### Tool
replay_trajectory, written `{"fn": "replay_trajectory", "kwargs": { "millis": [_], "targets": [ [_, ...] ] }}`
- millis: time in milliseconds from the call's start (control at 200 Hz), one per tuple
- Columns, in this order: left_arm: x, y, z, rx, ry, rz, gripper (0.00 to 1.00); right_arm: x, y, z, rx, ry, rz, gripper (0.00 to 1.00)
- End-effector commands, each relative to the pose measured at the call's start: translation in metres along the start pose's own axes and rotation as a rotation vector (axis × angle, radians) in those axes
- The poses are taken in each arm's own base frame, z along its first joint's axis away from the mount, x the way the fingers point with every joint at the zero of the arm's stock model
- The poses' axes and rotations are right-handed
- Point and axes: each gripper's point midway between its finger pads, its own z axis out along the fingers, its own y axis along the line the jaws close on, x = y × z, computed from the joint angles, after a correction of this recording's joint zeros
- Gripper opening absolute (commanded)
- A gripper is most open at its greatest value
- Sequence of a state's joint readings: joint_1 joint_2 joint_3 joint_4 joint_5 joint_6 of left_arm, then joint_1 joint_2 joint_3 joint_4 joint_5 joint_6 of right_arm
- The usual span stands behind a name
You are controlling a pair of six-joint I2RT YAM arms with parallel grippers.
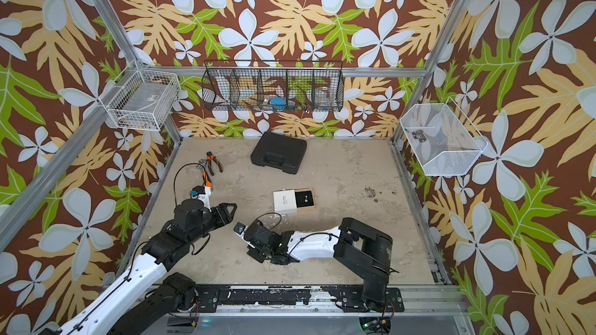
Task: Place the earrings into the drawer-style jewelry box
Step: Pick up the earring from the center of the board.
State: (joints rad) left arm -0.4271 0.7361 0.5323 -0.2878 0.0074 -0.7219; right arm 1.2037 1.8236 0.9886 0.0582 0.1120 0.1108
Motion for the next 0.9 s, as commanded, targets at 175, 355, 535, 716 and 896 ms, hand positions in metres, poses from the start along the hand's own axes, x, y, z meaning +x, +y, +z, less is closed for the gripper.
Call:
{"fn": "replay_trajectory", "kwargs": {
  "millis": [175, 355, 535, 716, 896],
  "targets": [
    [0.003, 0.001, 0.000, 0.001, 0.009, 0.027, 0.68, 0.018, -0.001, -0.001, 0.012, 0.095, 0.009, 0.25],
    [0.005, 0.002, 0.002, 0.003, 0.015, 0.029, 0.68, 0.017, 0.005, -0.002, 0.000, 0.098, -0.011, 0.24],
    [0.005, 0.000, 0.001, 0.013, 0.015, 0.031, 0.68, 0.018, 0.010, 0.000, -0.019, 0.100, -0.050, 0.24],
    [0.005, 0.000, 0.001, 0.017, 0.016, 0.031, 0.68, 0.018, 0.012, 0.002, -0.033, 0.103, -0.089, 0.24],
    [0.005, 0.000, 0.002, 0.016, 0.019, 0.032, 0.68, 0.023, 0.016, 0.006, -0.055, 0.122, -0.109, 0.25]
  ]
}}
